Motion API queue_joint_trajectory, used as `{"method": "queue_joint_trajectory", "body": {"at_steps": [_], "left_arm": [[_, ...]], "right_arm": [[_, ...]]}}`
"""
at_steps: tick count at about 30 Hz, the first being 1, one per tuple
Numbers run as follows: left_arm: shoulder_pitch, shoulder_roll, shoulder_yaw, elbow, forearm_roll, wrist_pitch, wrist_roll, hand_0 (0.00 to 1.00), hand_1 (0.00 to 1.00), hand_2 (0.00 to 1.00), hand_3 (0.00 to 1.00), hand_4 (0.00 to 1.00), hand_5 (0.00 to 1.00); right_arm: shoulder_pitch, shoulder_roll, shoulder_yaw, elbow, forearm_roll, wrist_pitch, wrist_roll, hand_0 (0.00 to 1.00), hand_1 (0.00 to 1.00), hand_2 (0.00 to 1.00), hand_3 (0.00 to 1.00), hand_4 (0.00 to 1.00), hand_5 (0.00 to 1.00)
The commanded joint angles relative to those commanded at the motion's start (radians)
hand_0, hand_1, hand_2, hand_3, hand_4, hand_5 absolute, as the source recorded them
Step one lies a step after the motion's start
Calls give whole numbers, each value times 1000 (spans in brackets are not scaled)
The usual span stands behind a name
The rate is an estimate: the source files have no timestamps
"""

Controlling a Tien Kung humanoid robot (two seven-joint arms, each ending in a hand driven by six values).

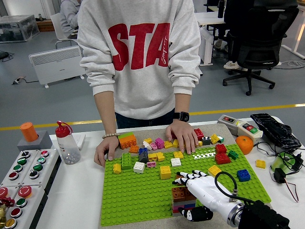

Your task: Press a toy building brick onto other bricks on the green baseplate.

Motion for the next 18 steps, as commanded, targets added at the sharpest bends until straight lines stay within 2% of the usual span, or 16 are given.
{"method": "queue_joint_trajectory", "body": {"at_steps": [11,12,14,17,18], "left_arm": [[-6,1,1,0,-3,-1,0,659,681,701,575,292,998],[-6,2,1,0,-3,-1,0,658,681,702,575,293,998],[-7,2,1,0,-3,-1,0,658,681,702,575,293,998],[-8,2,1,0,-3,-1,0,658,681,702,575,293,998],[-8,2,1,0,-2,-1,0,659,680,701,574,292,998]], "right_arm": [[-4,-3,24,26,-4,-37,28,998,943,998,955,753,325],[-5,-4,27,31,-4,-40,29,998,934,998,947,726,322],[-10,-8,34,47,-2,-57,42,998,934,998,947,726,322],[-24,-21,41,70,16,-117,94,998,934,998,947,726,322],[-28,-24,42,70,22,-137,112,857,795,785,774,577,269]]}}
